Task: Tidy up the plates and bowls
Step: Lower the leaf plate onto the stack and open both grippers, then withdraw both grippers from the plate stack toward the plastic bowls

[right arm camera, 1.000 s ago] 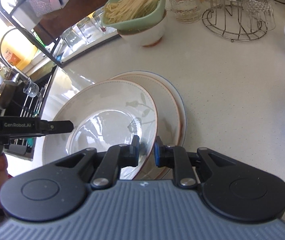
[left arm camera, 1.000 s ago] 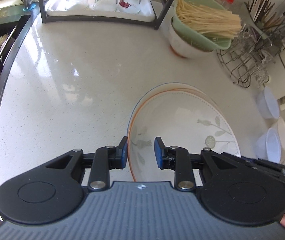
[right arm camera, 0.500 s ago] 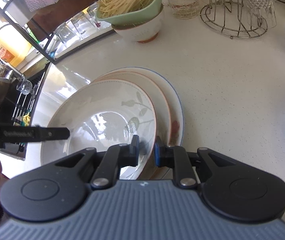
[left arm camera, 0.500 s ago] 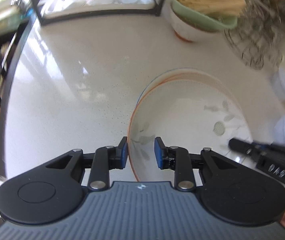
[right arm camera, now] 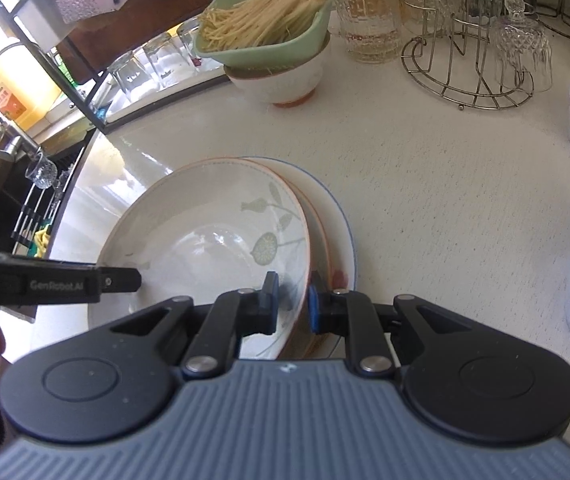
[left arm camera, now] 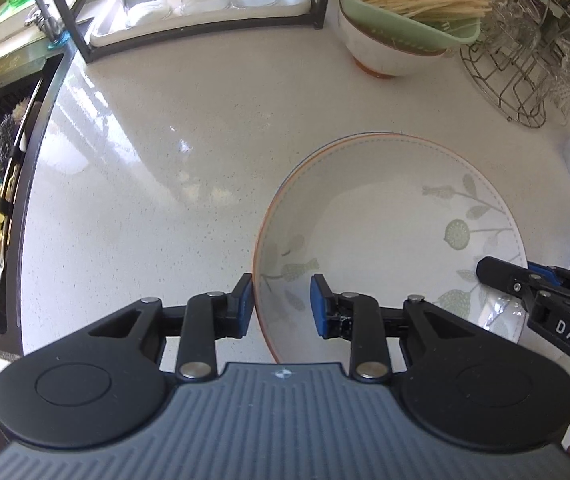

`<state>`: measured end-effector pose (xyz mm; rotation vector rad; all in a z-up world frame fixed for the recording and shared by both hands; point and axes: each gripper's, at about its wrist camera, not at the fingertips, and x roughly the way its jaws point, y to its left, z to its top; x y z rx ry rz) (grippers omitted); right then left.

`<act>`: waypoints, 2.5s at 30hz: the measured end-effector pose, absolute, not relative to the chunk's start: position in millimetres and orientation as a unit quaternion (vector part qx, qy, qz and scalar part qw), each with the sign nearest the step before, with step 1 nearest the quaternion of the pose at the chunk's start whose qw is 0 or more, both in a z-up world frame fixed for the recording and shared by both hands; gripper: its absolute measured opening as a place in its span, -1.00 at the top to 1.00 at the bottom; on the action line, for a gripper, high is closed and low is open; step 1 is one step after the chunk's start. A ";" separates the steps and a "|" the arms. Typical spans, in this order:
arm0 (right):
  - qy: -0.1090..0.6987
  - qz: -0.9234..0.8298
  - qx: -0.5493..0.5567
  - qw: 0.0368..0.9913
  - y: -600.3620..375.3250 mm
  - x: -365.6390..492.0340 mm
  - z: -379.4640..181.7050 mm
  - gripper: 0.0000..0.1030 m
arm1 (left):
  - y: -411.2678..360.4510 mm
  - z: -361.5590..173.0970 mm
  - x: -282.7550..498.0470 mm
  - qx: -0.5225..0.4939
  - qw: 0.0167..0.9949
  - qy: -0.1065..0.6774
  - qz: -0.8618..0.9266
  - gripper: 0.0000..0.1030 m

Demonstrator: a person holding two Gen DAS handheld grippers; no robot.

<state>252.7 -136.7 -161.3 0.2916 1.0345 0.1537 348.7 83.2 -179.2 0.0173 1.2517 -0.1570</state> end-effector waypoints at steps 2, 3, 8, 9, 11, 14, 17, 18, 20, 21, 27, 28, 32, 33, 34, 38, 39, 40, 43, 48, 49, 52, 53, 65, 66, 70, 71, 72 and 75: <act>0.491 0.073 0.141 0.857 -137.6 253.4 -161.5 0.65 | 86.4 -176.7 346.3 -0.001 0.809 0.584 -0.073 0.36; 0.490 0.075 0.139 0.857 -137.6 253.6 -161.7 0.66 | 88.7 -175.8 346.2 -0.007 0.808 0.584 -0.074 0.36; 0.489 0.081 0.137 0.858 -137.3 253.6 -162.1 0.66 | 100.6 -170.4 334.4 -0.049 0.803 0.589 -0.073 0.36; 0.489 0.081 0.142 0.857 -138.5 252.8 -162.7 0.66 | 104.2 -170.1 331.4 -0.064 0.799 0.593 -0.072 0.36; 0.491 0.082 0.155 0.853 -141.3 252.4 -163.6 0.66 | 111.8 -170.8 327.2 -0.095 0.792 0.599 -0.072 0.36; 0.490 0.081 0.164 0.852 -143.3 251.4 -163.4 0.67 | 119.8 -171.6 322.0 -0.127 0.789 0.597 -0.071 0.36; 0.490 0.080 0.177 0.850 -144.7 248.1 -161.9 0.62 | 122.0 -172.3 317.8 -0.139 0.791 0.591 -0.068 0.38; 0.490 0.081 0.182 0.848 -145.9 246.7 -161.5 0.62 | 121.9 -172.3 316.3 -0.140 0.795 0.587 -0.059 0.42; 0.491 0.081 0.200 0.844 -150.6 242.7 -161.0 0.62 | 121.6 -175.7 318.5 -0.148 0.795 0.586 -0.045 0.64; 0.492 0.082 0.203 0.843 -151.6 241.1 -160.2 0.62 | 122.5 -176.8 318.2 -0.157 0.795 0.585 -0.040 0.68; 0.495 0.093 0.201 0.840 -153.6 233.4 -156.2 0.62 | 124.7 -178.8 312.9 -0.165 0.802 0.574 -0.023 0.83; 0.496 0.093 0.203 0.839 -154.2 232.6 -155.7 0.62 | 124.9 -178.6 311.9 -0.167 0.802 0.573 -0.021 0.83; 0.497 0.092 0.196 0.841 -154.6 228.4 -152.7 0.61 | 123.0 -174.9 308.8 -0.168 0.805 0.569 -0.017 0.83; 0.497 0.090 0.191 0.842 -154.0 226.3 -151.9 0.61 | 122.4 -172.1 306.5 -0.165 0.808 0.565 -0.020 0.83; 0.498 0.088 0.188 0.842 -153.9 224.6 -151.7 0.61 | 122.6 -169.9 304.3 -0.167 0.810 0.561 -0.022 0.83; 0.496 0.080 0.178 0.846 -154.5 219.6 -152.0 0.62 | 122.5 -167.0 298.7 -0.171 0.812 0.558 -0.023 0.83; 0.495 0.080 0.175 0.847 -153.5 218.9 -151.0 0.62 | 122.2 -166.7 297.3 -0.171 0.812 0.557 -0.023 0.83; 0.492 0.083 0.173 0.849 -152.7 218.6 -150.4 0.62 | 122.4 -166.2 295.9 -0.171 0.813 0.556 -0.023 0.83; 0.489 0.083 0.166 0.852 -150.5 219.7 -149.5 0.62 | 122.3 -162.6 291.9 -0.173 0.815 0.553 -0.028 0.83; 0.478 0.088 0.168 0.857 -151.1 217.9 -141.7 0.62 | 121.2 -143.9 285.6 -0.162 0.828 0.536 -0.033 0.83; 0.474 0.089 0.167 0.860 -151.0 217.0 -138.2 0.62 | 121.0 -138.6 284.6 -0.160 0.831 0.531 -0.035 0.83; 0.457 0.098 0.164 0.869 -149.3 215.7 -123.4 0.62 | 120.1 -119.8 283.6 -0.153 0.840 0.518 -0.042 0.83; 0.450 0.101 0.162 0.872 -148.5 215.3 -117.8 0.62 | 119.2 -111.6 284.1 -0.151 0.845 0.511 -0.047 0.83; 0.370 0.119 0.142 0.910 -142.0 206.3 -45.2 0.62 | 120.5 -45.3 285.6 -0.119 0.875 0.458 -0.103 0.82; 0.366 0.119 0.147 0.911 -142.2 204.3 -40.6 0.62 | 120.9 -44.0 285.1 -0.116 0.876 0.457 -0.106 0.82; 0.356 0.113 0.138 0.917 -136.7 198.1 -30.4 0.62 | 123.5 -40.5 283.2 -0.116 0.876 0.452 -0.118 0.82; 0.353 0.109 0.133 0.920 -135.4 197.0 -29.0 0.62 | 123.9 -40.4 282.4 -0.113 0.878 0.450 -0.121 0.82; 0.350 0.106 0.130 0.922 -134.5 195.5 -28.1 0.62 | 123.4 -41.2 283.5 -0.109 0.879 0.448 -0.123 0.82; 0.348 0.096 0.128 0.924 -133.8 195.6 -26.5 0.62 | 125.8 -42.5 286.7 -0.110 0.877 0.449 -0.130 0.82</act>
